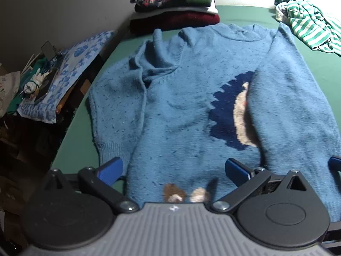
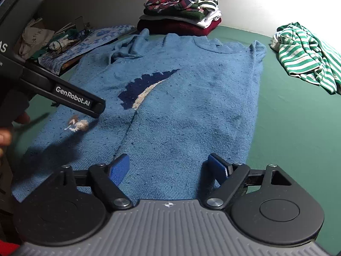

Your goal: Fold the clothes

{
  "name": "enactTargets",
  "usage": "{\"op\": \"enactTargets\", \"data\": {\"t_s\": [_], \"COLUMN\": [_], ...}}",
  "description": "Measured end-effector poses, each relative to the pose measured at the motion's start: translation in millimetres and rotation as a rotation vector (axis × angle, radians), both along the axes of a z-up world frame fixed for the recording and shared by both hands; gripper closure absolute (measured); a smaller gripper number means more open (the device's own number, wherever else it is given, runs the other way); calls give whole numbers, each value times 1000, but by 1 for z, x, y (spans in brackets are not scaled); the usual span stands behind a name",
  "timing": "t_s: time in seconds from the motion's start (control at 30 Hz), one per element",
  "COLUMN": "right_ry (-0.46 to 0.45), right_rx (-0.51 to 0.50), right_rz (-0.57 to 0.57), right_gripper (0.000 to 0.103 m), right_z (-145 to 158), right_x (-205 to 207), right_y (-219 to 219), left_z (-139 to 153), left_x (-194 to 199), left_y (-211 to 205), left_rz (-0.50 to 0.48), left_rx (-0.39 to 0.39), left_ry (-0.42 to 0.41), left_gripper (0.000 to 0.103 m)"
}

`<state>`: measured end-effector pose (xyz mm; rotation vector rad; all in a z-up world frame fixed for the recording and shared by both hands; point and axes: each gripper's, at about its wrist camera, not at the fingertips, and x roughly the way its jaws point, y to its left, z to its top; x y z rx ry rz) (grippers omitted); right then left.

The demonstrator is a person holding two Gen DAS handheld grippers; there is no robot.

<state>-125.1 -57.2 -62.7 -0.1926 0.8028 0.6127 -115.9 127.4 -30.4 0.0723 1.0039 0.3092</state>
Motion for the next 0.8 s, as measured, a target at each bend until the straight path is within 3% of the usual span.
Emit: {"op": "enactTargets", "data": {"t_s": [0.17,0.33,0.47,0.67,0.7,0.73,0.8], "right_ry": [-36,-30,-3,-44,-27,-14,-12], "right_rx": [-24,-3,-19,-95,-93,-88,-48], "right_rz": [-93,-192,-225,-256,-269,-285,-286], "right_gripper": [30,31,36,38,41,52,65], "right_z": [5,8,3,-1,2,6,17], "right_x": [1,6,7,-2,0,4,11], "right_y": [9,12,22,34,33,33,33], "left_z": [-5,-14,-19,-21,-21,-21,-19], "left_x": [5,4,0,-11,-13,-15,-23], "left_y": [23,39,52,66,67,69,70], "left_rz": [-20,-59,-93,-151,-163,-174,-207], "left_rx": [-35,-42,-60,-93,-97,-102,-104], "left_ry": [18,34,33,18,18,18,3], "left_gripper": [1,1,1,1,1,1,1]}}
